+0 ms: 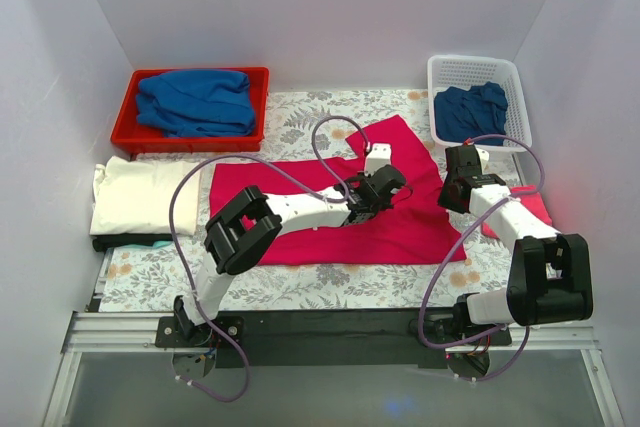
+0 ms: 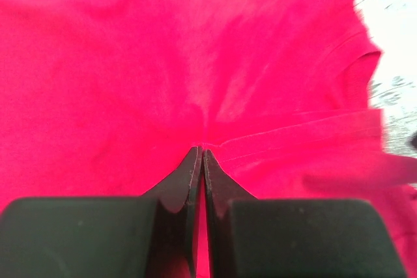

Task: Fold and stack the t-shirts
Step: Fold the flattened tshirt in 1/3 of the way

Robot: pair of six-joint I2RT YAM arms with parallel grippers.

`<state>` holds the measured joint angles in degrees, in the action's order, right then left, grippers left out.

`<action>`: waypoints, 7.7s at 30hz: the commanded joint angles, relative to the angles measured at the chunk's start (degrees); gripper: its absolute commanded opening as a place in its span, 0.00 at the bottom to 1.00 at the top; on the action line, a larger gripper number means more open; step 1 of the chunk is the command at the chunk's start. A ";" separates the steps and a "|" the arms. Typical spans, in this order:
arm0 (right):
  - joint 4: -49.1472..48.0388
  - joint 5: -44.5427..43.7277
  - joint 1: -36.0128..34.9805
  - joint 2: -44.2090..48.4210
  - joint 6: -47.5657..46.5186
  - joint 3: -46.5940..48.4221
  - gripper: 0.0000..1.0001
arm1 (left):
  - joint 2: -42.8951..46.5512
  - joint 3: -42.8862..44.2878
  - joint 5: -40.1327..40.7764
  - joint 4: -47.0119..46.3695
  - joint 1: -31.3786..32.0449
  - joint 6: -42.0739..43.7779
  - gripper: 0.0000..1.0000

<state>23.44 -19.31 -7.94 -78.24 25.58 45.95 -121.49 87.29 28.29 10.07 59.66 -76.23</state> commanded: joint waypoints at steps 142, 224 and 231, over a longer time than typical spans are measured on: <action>6.70 18.08 -2.07 5.54 3.50 -16.07 0.34 | 46.96 -54.68 -5.61 32.65 -17.47 -35.57 0.85; -1.20 19.57 3.55 3.27 -5.63 -2.63 0.11 | 57.07 -44.92 -0.87 27.82 -17.65 -20.72 0.88; -2.25 17.29 3.64 6.42 -7.83 -2.80 0.01 | 56.54 -44.75 -1.05 27.46 -17.65 -20.37 0.88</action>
<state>22.17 -0.49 -4.51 -74.32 19.57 41.41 -65.67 42.70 26.15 37.87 42.30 -97.06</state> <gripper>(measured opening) 0.022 0.880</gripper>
